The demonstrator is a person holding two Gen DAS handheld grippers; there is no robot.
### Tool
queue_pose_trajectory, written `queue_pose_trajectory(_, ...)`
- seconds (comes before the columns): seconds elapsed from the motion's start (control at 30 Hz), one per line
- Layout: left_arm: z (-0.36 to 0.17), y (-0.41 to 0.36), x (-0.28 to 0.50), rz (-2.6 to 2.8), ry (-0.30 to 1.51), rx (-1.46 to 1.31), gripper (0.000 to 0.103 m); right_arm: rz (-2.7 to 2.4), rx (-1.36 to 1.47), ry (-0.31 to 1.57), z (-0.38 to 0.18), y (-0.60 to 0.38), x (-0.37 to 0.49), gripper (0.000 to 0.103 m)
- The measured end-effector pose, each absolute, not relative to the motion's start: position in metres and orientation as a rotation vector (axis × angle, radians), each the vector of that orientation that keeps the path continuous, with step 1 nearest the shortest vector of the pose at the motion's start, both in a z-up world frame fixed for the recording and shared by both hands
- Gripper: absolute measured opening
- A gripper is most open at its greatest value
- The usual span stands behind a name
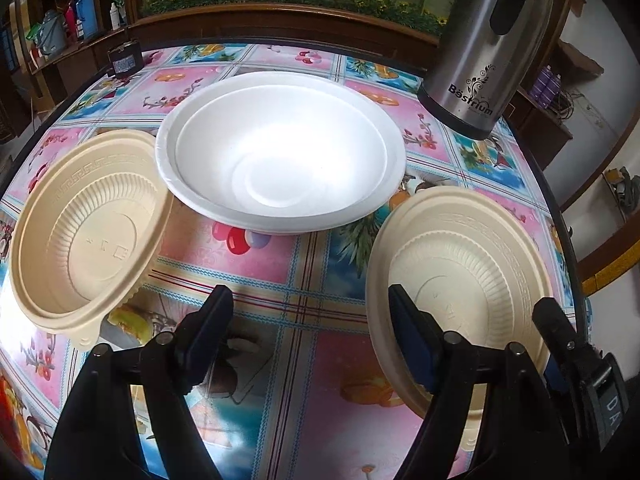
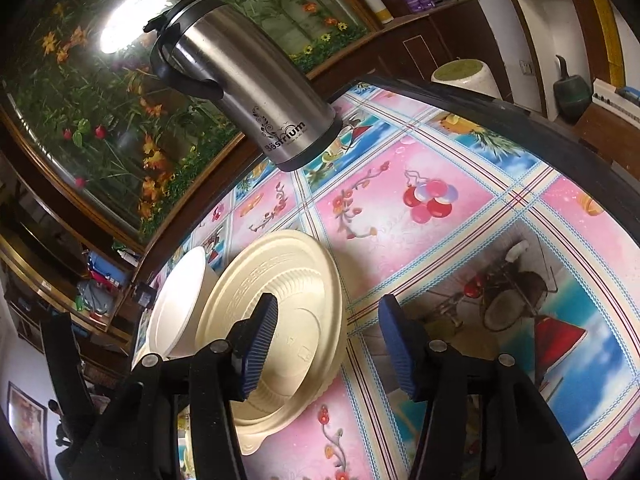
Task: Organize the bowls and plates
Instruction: 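Grasp the rim of the large beige plate with the left gripper, then carry the beige plates with both grippers onto the red and white plate stack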
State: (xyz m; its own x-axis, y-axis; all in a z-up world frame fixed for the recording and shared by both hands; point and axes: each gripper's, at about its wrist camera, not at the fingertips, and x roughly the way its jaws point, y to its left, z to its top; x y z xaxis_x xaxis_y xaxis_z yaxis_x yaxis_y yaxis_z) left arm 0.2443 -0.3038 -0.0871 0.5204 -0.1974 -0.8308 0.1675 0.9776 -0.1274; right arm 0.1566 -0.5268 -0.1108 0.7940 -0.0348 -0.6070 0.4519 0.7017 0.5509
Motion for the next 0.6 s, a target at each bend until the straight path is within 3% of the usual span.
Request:
queue_pose_trajectory(0.13, -0.087, -0.307, 0.243, -0.244, 1.006, -0.028, 0.062, -0.286, 0.732, 0.629, -0.114, -0.522, 0.161, 0.042)
queue_pose_trajectory(0.33, -0.087, -0.311, 0.241, -0.282, 1.018, -0.022, 0.037, -0.293, 0.685, 0.658, -0.115, -0.513, 0.166, 0.015)
queue_pose_trajectory(0.6, -0.087, -0.314, 0.24, -0.312, 1.026, -0.029, 0.019, -0.292, 0.655, 0.667, -0.116, -0.506, 0.168, 0.013)
